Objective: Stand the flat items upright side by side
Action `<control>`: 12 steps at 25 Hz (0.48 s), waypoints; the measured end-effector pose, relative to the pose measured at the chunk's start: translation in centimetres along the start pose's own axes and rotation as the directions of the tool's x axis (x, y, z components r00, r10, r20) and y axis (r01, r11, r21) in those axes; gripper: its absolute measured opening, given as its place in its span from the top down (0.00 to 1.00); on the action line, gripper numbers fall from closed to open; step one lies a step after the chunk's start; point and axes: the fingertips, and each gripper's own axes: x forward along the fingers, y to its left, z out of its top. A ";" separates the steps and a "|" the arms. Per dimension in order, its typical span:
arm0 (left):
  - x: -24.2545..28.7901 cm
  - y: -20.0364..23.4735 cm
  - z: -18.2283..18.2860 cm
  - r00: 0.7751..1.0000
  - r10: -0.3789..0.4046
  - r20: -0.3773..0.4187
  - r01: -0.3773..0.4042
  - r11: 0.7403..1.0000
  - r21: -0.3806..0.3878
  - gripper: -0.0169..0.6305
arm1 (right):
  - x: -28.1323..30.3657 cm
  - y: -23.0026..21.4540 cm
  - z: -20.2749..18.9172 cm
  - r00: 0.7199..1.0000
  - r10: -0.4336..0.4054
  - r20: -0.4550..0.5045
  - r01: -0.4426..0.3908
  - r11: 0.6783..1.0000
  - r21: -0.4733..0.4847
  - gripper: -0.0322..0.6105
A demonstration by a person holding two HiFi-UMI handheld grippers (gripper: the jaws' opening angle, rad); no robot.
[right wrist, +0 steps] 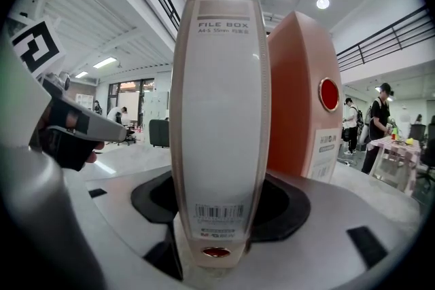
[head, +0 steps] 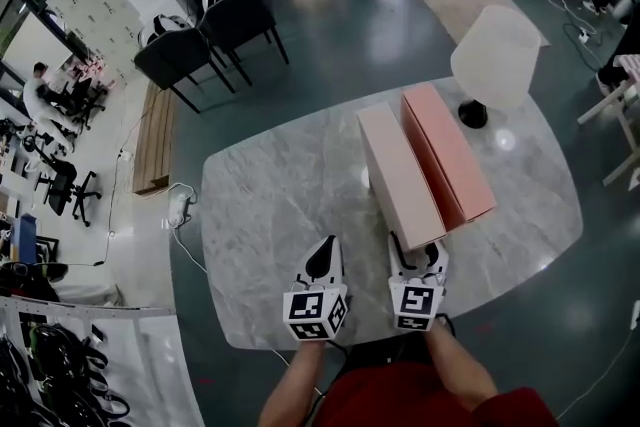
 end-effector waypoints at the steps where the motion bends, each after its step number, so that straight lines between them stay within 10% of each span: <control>1: 0.0 0.0 0.0 1.000 -0.002 -0.001 0.002 1.000 0.000 0.97 | 0.0 0.0 0.0 1.000 0.000 -0.001 0.000 1.000 0.001 0.53; 12: 0.0 -0.6 -0.1 1.000 -0.014 -0.005 0.014 1.000 0.003 0.97 | -0.2 -1.0 0.1 1.000 -0.011 -0.011 0.011 1.000 0.016 0.52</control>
